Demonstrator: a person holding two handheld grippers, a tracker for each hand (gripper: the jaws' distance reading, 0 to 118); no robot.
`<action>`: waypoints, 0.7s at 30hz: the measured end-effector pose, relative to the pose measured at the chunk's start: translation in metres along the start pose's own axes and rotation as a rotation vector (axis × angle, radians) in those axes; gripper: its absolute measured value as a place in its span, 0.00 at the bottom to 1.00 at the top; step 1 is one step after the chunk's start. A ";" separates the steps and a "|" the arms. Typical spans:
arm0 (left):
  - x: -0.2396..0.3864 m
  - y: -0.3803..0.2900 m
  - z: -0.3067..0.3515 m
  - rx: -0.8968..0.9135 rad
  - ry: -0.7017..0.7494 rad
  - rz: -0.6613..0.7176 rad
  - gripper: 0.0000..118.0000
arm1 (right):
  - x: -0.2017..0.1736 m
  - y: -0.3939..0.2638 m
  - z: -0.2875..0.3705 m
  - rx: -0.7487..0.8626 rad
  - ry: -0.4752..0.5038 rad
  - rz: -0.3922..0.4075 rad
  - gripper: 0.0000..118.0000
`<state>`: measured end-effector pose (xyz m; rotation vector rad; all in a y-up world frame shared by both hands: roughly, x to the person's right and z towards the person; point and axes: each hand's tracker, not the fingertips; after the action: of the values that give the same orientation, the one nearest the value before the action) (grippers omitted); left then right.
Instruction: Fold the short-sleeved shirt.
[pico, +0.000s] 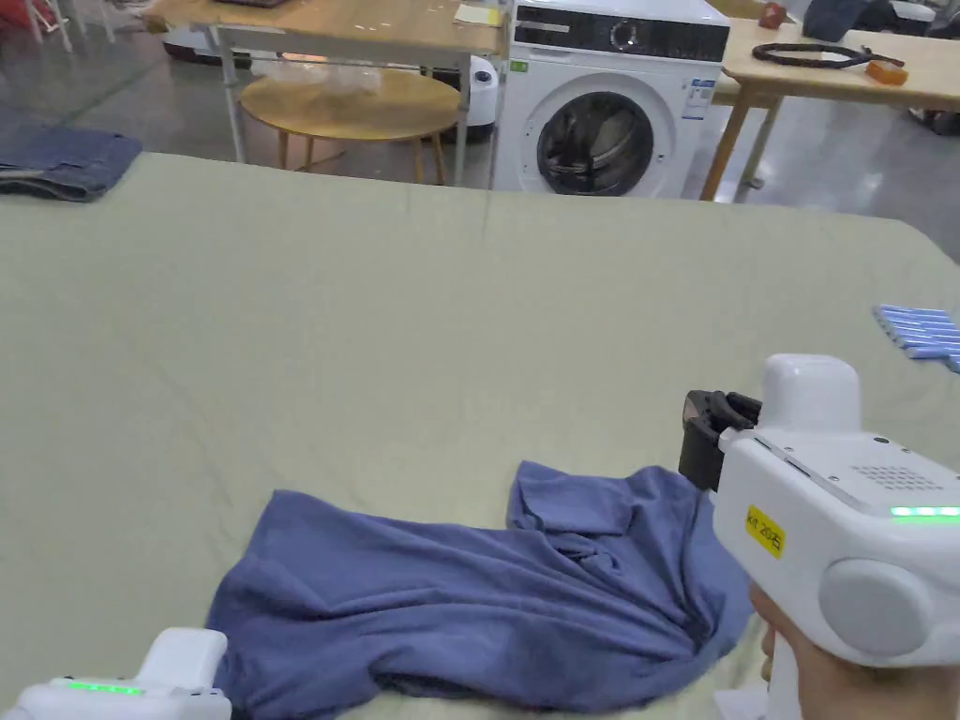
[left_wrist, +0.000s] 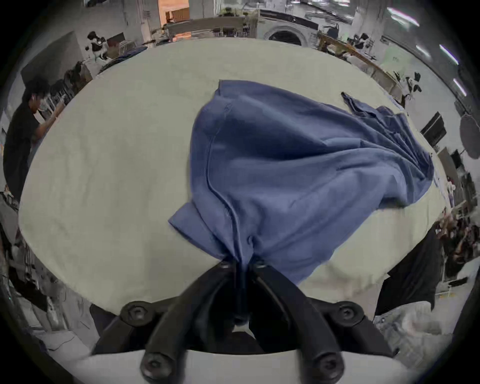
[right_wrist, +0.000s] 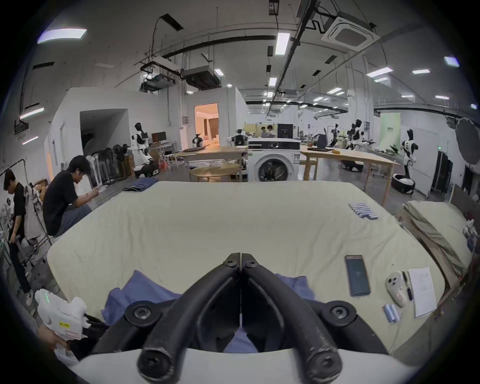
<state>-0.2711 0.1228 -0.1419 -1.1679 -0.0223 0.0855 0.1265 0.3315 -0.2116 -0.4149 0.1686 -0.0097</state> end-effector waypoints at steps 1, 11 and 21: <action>-0.002 0.001 0.000 -0.009 -0.008 -0.002 0.02 | 0.012 0.004 -0.005 -0.006 -0.014 -0.008 0.00; 0.001 0.006 0.001 -0.038 0.005 -0.003 0.02 | 0.148 -0.022 -0.210 -0.583 -0.158 -0.180 0.99; -0.011 0.016 0.005 -0.067 -0.033 0.073 0.02 | 0.163 -0.078 -0.260 -0.742 -0.139 -0.293 0.01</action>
<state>-0.2837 0.1329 -0.1538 -1.2343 -0.0123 0.1697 0.2467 0.1486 -0.4410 -1.1746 -0.0357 -0.2110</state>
